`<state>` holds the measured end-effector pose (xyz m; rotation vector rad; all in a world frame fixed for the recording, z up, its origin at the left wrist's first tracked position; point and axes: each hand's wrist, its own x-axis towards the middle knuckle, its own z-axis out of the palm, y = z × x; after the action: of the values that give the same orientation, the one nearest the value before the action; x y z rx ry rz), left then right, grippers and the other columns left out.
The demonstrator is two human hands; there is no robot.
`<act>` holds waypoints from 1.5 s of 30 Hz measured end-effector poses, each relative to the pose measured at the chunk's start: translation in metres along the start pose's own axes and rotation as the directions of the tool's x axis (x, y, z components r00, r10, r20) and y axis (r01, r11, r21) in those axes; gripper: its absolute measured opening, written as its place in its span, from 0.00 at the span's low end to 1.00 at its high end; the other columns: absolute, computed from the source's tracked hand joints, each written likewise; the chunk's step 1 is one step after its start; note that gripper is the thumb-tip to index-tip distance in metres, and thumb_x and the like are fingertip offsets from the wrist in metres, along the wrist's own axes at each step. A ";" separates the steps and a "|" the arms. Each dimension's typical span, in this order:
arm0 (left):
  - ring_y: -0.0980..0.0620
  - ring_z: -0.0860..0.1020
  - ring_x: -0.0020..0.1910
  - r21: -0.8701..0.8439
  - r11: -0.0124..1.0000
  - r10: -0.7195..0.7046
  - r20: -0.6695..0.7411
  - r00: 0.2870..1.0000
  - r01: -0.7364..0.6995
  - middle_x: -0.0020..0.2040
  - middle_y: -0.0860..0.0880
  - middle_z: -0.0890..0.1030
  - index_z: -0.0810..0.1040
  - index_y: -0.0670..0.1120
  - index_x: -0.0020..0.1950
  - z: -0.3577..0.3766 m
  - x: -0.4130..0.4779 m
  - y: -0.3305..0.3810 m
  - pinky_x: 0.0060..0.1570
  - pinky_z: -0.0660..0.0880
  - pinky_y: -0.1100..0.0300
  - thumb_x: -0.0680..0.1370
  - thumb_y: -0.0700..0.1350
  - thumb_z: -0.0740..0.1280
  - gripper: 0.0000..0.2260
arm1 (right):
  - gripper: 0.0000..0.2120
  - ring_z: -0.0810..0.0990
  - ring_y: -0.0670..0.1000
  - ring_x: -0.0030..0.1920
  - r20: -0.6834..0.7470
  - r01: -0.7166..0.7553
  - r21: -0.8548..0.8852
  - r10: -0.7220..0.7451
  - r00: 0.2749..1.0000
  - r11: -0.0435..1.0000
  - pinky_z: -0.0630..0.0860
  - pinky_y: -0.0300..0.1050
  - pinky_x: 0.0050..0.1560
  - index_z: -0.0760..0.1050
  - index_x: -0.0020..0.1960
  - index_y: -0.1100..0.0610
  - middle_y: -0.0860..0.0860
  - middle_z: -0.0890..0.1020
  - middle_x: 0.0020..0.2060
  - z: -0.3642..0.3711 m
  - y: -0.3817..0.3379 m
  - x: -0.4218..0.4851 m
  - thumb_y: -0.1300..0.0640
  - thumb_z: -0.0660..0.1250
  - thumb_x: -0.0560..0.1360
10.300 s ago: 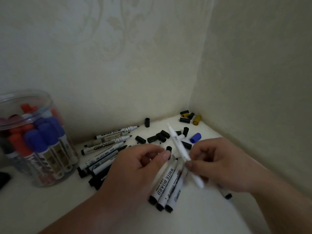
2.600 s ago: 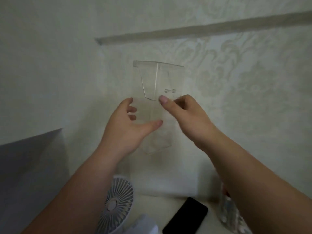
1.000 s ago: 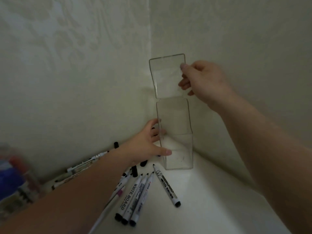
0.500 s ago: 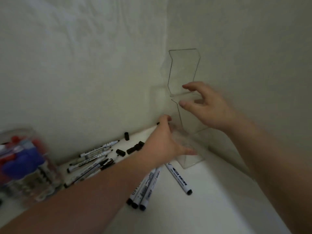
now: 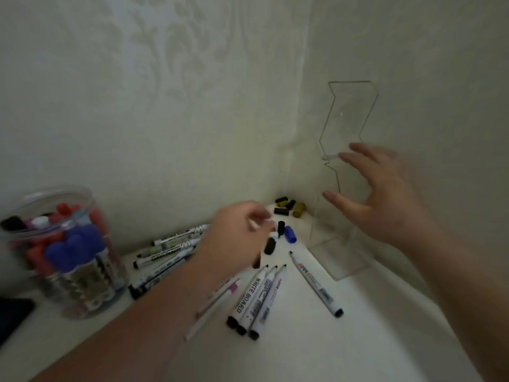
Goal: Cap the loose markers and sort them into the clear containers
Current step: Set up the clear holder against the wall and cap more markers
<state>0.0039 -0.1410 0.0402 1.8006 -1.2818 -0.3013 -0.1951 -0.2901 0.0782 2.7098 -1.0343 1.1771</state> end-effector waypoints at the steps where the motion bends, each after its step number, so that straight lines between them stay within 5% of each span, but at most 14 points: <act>1: 0.60 0.81 0.37 0.017 1.000 -0.015 -0.064 0.998 0.016 0.40 0.58 0.84 0.82 0.55 0.49 -0.018 0.004 -0.012 0.39 0.78 0.62 0.79 0.48 0.71 0.02 | 0.27 0.67 0.54 0.71 -0.081 0.014 0.010 -0.013 0.997 1.000 0.64 0.53 0.72 0.73 0.69 0.53 0.51 0.72 0.69 -0.003 -0.006 -0.003 0.41 0.70 0.74; 4: 0.54 0.82 0.35 -0.008 0.995 -0.098 -0.172 0.980 0.099 0.36 0.57 0.85 0.83 0.53 0.42 -0.057 0.009 -0.044 0.40 0.81 0.55 0.77 0.45 0.71 0.05 | 0.13 0.76 0.55 0.55 -0.313 0.183 0.090 -0.147 0.938 0.979 0.74 0.48 0.56 0.79 0.57 0.60 0.54 0.79 0.52 -0.001 -0.038 -0.016 0.55 0.71 0.76; 8: 0.60 0.79 0.30 0.075 0.990 -0.108 -0.132 0.985 0.119 0.34 0.55 0.84 0.83 0.52 0.42 -0.072 0.002 -0.071 0.35 0.76 0.60 0.77 0.44 0.72 0.06 | 0.03 0.76 0.42 0.33 0.192 0.132 0.195 -0.170 0.967 0.972 0.73 0.43 0.33 0.81 0.45 0.52 0.40 0.76 0.31 0.021 -0.071 -0.029 0.55 0.68 0.76; 12: 0.64 0.78 0.34 0.181 0.981 -0.048 -0.153 0.987 0.076 0.34 0.58 0.81 0.83 0.52 0.41 -0.077 -0.008 -0.097 0.35 0.70 0.71 0.76 0.42 0.73 0.05 | 0.06 0.77 0.43 0.39 0.636 -0.001 -0.106 0.068 0.769 0.994 0.78 0.41 0.43 0.80 0.48 0.48 0.42 0.78 0.39 0.038 -0.078 -0.031 0.50 0.65 0.79; 14: 0.67 0.77 0.36 0.251 0.966 -0.041 -0.085 0.996 0.061 0.36 0.58 0.81 0.84 0.51 0.45 -0.082 -0.011 -0.104 0.34 0.68 0.76 0.77 0.42 0.72 0.04 | 0.06 0.78 0.44 0.42 0.707 0.001 -0.180 0.129 0.695 0.984 0.79 0.43 0.48 0.80 0.48 0.47 0.44 0.79 0.43 0.044 -0.082 -0.034 0.49 0.65 0.78; 21: 0.70 0.75 0.36 0.281 0.959 -0.026 0.027 0.999 0.018 0.37 0.61 0.80 0.85 0.52 0.49 -0.081 -0.013 -0.113 0.36 0.67 0.76 0.78 0.42 0.71 0.05 | 0.09 0.79 0.42 0.34 0.807 -0.082 -0.176 0.192 0.559 0.981 0.76 0.36 0.35 0.77 0.39 0.48 0.43 0.79 0.37 0.038 -0.070 -0.051 0.44 0.70 0.74; 26: 0.63 0.77 0.39 0.325 0.937 -0.104 -0.082 0.991 0.125 0.40 0.57 0.81 0.85 0.50 0.47 -0.088 -0.009 -0.125 0.37 0.68 0.75 0.78 0.44 0.71 0.03 | 0.10 0.76 0.40 0.26 0.800 -0.165 -0.053 0.141 0.583 0.985 0.74 0.36 0.30 0.77 0.36 0.50 0.40 0.80 0.31 0.052 -0.063 -0.058 0.48 0.72 0.73; 30: 0.54 0.79 0.38 0.301 0.924 -0.188 -0.173 0.967 0.234 0.38 0.52 0.82 0.84 0.50 0.44 -0.096 -0.010 -0.129 0.36 0.70 0.63 0.78 0.43 0.70 0.05 | 0.08 0.74 0.42 0.25 0.766 -0.285 0.124 0.091 0.636 0.951 0.75 0.40 0.31 0.79 0.36 0.47 0.44 0.80 0.30 0.058 -0.067 -0.060 0.52 0.72 0.74; 36: 0.53 0.80 0.45 0.261 0.922 -0.220 -0.250 0.943 0.284 0.44 0.52 0.82 0.80 0.53 0.46 -0.097 -0.007 -0.136 0.48 0.70 0.63 0.79 0.38 0.67 0.10 | 0.07 0.73 0.46 0.25 0.718 -0.498 0.419 0.060 0.694 0.759 0.76 0.40 0.27 0.83 0.39 0.53 0.51 0.78 0.27 0.065 -0.085 -0.067 0.60 0.72 0.75; 40: 0.54 0.79 0.49 0.223 0.945 -0.161 -0.321 0.933 0.240 0.50 0.51 0.82 0.83 0.49 0.53 -0.094 -0.006 -0.140 0.53 0.72 0.62 0.78 0.35 0.66 0.11 | 0.07 0.74 0.43 0.24 0.635 -0.402 0.463 0.022 0.772 0.790 0.74 0.35 0.28 0.83 0.39 0.51 0.52 0.80 0.29 0.070 -0.091 -0.071 0.60 0.73 0.74; 45: 0.46 0.80 0.54 0.306 0.923 -0.143 -0.295 0.945 0.235 0.54 0.43 0.83 0.83 0.41 0.58 -0.089 0.002 -0.144 0.57 0.73 0.60 0.77 0.31 0.65 0.13 | 0.08 0.75 0.46 0.26 0.564 -0.262 0.459 -0.051 0.824 0.849 0.76 0.42 0.30 0.83 0.38 0.46 0.49 0.80 0.29 0.074 -0.086 -0.075 0.57 0.74 0.74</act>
<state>0.1536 -0.0848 -0.0172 2.1793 -1.0107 0.0653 -0.1347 -0.1990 -0.0037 3.6284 -1.0378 0.7453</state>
